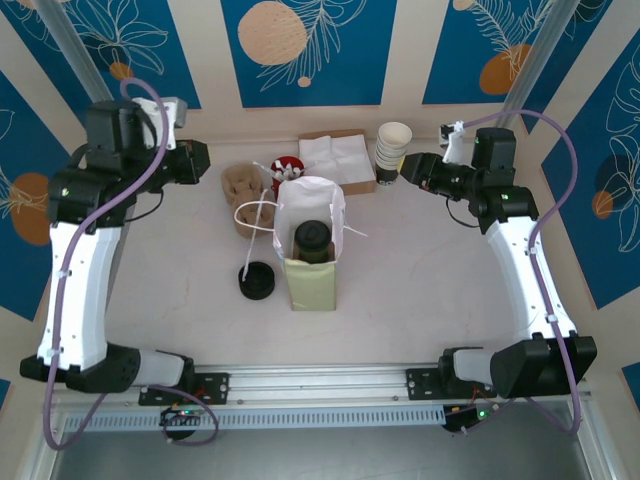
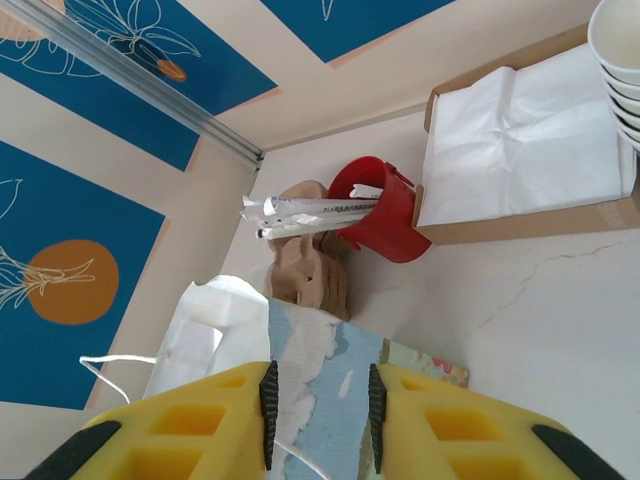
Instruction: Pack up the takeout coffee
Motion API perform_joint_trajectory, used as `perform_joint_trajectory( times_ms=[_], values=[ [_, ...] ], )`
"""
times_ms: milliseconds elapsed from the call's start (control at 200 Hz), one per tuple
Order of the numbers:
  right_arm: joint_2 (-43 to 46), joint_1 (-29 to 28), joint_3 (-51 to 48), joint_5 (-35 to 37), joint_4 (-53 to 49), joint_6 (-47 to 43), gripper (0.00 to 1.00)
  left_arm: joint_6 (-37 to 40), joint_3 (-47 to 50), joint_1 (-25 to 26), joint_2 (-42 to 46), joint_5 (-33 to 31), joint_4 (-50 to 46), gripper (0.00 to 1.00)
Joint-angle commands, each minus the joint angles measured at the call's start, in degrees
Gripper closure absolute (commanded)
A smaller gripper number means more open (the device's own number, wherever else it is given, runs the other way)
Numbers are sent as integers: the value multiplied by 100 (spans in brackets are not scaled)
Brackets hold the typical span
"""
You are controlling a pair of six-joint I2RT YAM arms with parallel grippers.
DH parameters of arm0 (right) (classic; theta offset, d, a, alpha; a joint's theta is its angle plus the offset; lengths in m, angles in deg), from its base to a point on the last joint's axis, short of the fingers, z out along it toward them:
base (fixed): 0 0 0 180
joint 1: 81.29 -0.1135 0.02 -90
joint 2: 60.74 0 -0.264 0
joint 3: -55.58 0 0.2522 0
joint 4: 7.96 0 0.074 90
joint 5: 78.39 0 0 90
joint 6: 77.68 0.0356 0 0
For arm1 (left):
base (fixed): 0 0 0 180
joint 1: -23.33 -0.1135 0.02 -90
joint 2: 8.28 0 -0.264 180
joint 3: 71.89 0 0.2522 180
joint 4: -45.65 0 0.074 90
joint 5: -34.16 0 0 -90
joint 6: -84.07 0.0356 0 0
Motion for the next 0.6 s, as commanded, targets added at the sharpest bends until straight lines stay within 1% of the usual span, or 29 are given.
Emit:
perform_joint_trajectory(
  times_ms=[0,85,220,395,520,595],
  values=[
    [93,26,-137,-181,201,-65,68,135,-61,76,189,-66,-45,86],
    [92,29,-177,-210,227,-34,68,126,181,74,320,-38,107,86],
    [119,34,-274,-197,251,-55,68,179,827,74,380,2,339,84],
    [118,35,-309,-214,240,-45,68,84,2082,72,421,528,1060,83],
    [146,37,-316,-216,214,-54,68,34,2621,68,190,865,1358,76],
    [167,37,-318,-231,195,-56,68,6,2914,97,13,982,1488,75]
  ],
)
